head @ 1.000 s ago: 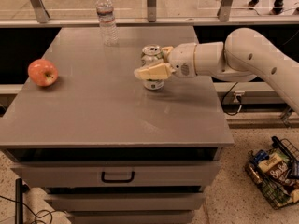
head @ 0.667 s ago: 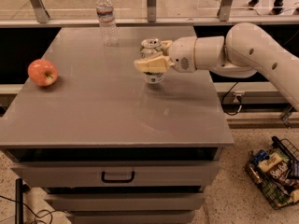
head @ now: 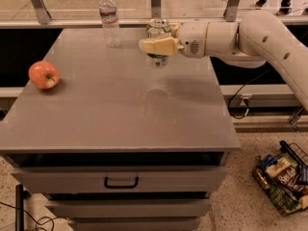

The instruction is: Pick 7up can

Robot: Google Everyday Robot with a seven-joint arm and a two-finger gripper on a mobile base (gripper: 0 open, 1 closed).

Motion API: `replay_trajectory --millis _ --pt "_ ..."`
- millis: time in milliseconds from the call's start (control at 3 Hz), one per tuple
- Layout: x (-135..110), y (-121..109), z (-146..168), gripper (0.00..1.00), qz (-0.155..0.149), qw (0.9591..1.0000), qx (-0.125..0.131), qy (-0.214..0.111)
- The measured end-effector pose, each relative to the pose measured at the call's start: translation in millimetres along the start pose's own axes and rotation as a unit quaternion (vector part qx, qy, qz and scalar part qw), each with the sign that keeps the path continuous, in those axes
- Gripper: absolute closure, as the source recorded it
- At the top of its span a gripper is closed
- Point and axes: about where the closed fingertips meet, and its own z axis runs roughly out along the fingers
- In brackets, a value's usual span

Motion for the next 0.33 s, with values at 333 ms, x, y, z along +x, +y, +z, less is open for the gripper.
replay_trajectory --millis 333 --pt "-6.3 -2.7 -2.0 1.00 -0.003 1.0000 0.002 -0.005"
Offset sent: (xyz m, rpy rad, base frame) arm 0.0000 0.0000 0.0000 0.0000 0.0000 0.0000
